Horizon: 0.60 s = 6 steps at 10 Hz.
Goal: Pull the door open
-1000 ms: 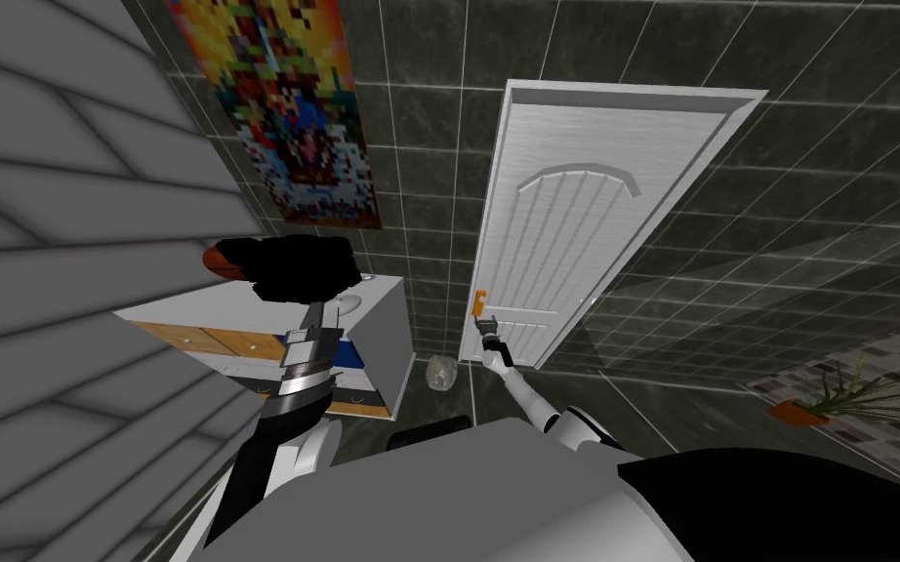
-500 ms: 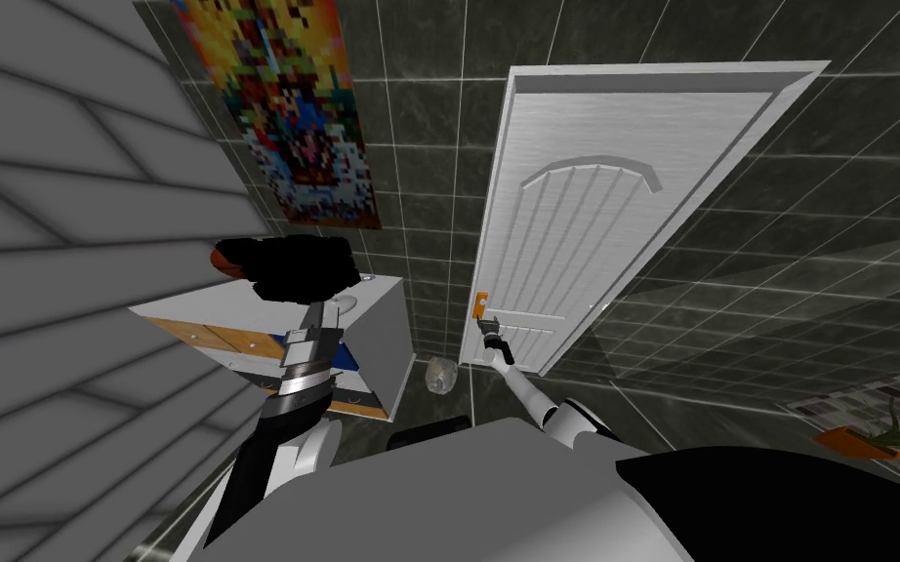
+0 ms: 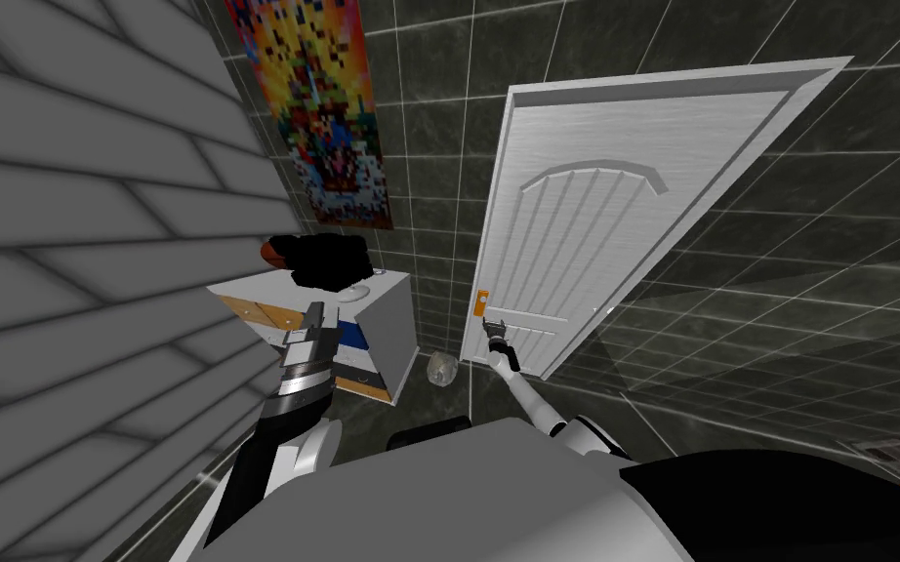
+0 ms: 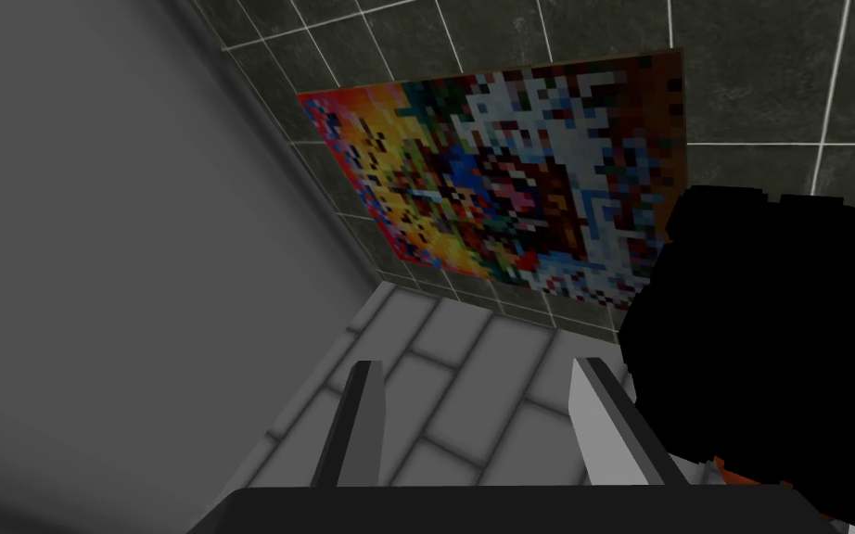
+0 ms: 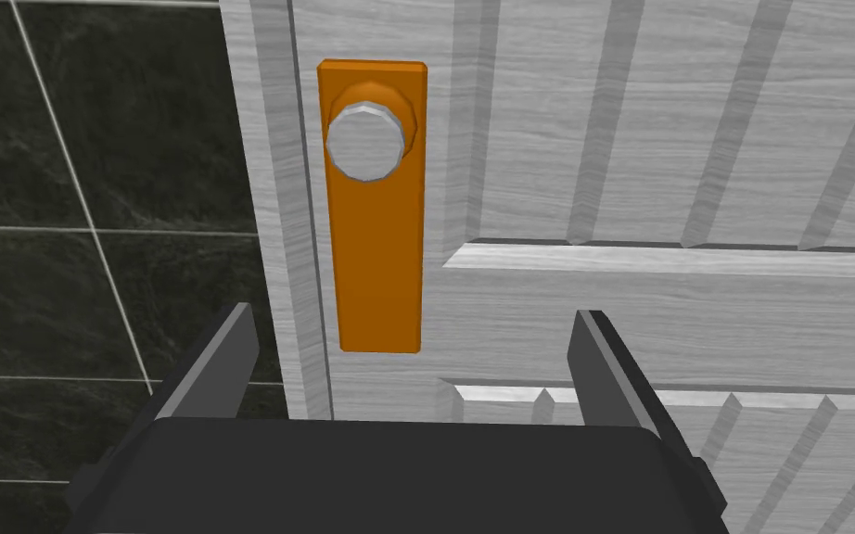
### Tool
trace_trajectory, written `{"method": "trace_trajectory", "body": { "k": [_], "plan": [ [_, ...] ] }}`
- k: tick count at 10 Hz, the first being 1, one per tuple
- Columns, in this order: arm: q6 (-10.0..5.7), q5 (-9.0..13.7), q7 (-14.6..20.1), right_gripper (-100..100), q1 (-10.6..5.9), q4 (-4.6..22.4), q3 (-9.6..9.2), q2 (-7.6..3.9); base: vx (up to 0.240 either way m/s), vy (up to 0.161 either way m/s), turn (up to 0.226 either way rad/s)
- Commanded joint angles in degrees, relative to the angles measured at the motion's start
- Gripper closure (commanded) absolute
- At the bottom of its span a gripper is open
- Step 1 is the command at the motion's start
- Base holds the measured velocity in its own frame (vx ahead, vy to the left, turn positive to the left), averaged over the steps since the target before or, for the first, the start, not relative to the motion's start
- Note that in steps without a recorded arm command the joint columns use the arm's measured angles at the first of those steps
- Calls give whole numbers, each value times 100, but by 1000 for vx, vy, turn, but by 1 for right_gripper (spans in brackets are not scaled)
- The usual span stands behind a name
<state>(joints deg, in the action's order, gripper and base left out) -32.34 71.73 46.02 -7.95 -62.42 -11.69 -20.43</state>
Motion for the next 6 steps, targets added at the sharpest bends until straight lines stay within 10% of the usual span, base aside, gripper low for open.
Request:
{"method": "trace_trajectory", "body": {
  "k": [1, 6],
  "plan": [
    [-30, 28, -129, -100, 145, -117, 158, 59, -90, -98, 132],
    [-52, 140, -473, -100, 561, -514, 601, 185, -20, -60, 147]
  ]
}}
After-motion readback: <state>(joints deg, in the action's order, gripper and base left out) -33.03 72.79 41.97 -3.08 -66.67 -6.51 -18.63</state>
